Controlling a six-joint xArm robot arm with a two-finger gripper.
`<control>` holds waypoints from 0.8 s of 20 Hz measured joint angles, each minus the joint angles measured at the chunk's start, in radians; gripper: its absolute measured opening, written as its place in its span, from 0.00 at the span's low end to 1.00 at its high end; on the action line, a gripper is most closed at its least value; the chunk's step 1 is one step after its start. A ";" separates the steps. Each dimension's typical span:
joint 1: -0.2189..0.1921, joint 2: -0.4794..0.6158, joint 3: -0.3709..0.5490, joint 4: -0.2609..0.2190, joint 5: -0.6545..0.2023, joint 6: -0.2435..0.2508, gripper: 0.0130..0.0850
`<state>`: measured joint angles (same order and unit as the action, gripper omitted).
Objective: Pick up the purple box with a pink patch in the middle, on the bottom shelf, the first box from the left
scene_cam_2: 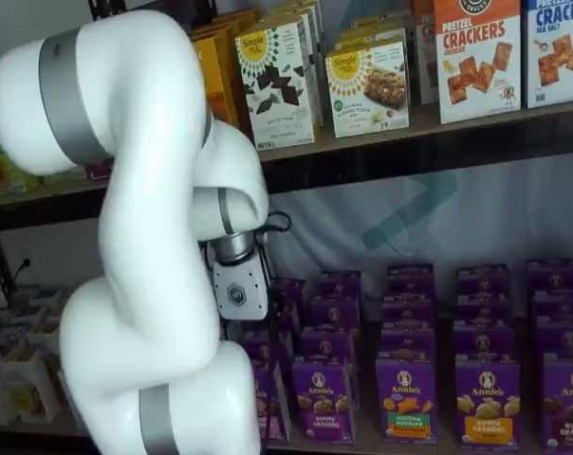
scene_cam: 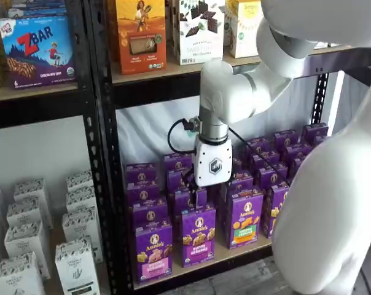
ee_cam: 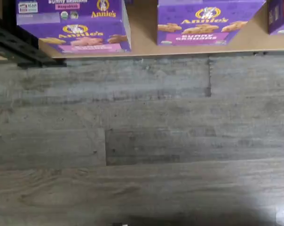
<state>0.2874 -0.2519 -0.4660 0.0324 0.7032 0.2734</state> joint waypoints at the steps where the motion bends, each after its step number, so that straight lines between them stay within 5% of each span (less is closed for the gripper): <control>1: 0.000 0.011 -0.007 -0.006 0.007 0.005 1.00; 9: 0.001 0.104 -0.040 -0.037 -0.019 0.029 1.00; 16: 0.015 0.176 -0.053 0.012 -0.096 0.001 1.00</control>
<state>0.3019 -0.0756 -0.5190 0.0442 0.6068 0.2741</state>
